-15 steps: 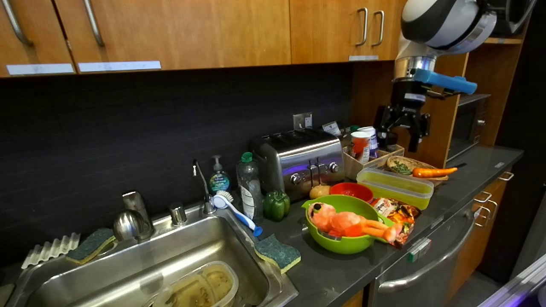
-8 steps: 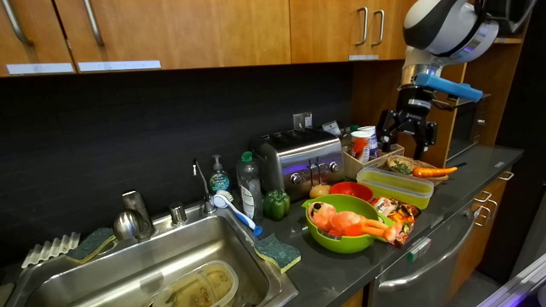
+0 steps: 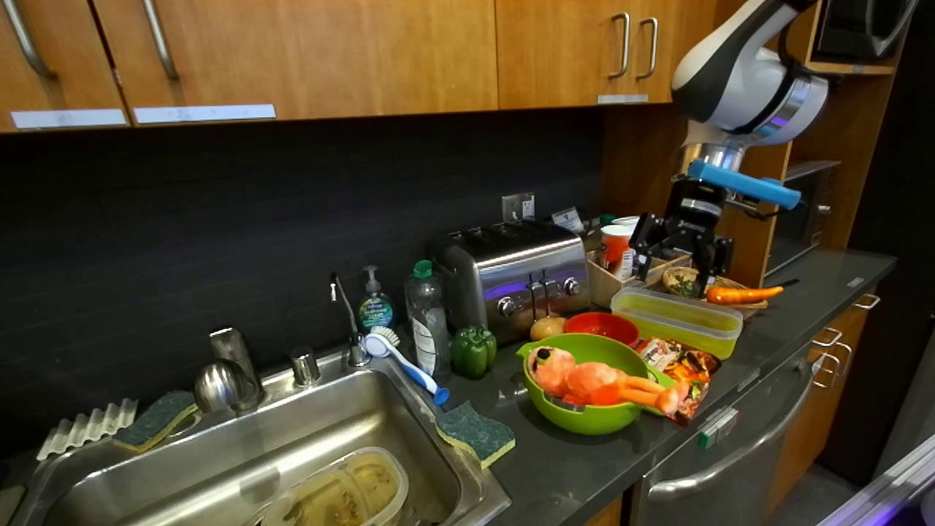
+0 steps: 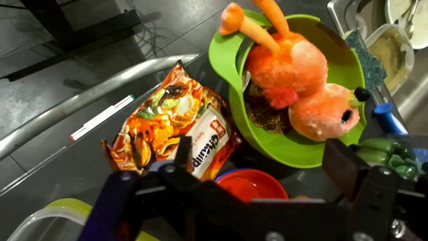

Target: Put the packet in the yellow bowl

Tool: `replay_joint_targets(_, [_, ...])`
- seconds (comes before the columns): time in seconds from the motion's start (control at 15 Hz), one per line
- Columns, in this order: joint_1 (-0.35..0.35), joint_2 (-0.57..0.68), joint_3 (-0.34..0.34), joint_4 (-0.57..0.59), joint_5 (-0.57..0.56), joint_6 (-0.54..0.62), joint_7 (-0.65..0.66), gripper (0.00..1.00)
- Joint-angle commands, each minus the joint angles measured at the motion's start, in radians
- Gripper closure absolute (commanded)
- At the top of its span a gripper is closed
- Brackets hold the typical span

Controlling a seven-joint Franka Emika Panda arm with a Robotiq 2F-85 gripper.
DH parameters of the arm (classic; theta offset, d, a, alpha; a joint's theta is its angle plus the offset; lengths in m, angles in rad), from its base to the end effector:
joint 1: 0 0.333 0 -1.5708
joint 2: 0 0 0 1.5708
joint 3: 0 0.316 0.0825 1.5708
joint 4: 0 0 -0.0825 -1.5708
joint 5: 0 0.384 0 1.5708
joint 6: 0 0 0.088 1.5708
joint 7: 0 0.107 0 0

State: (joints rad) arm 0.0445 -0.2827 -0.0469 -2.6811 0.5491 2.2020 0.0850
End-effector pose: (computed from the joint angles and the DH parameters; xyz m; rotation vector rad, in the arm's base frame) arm 0.3808 0.0180 0.3140 -2.6441 0.6159 0.2912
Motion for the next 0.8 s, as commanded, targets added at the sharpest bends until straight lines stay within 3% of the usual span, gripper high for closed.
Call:
replay_joint_targets(0.0, [-0.014, 0.079, 0.002, -0.007, 0.073, 0.103, 0.008, 0.0])
replay_joint_targets(0.33, [-0.023, 0.128, 0.022, -0.042, 0.089, 0.18, 0.102, 0.0])
replay_joint_targets(0.73, [-0.035, 0.089, 0.042, -0.127, -0.031, 0.253, 0.266, 0.0])
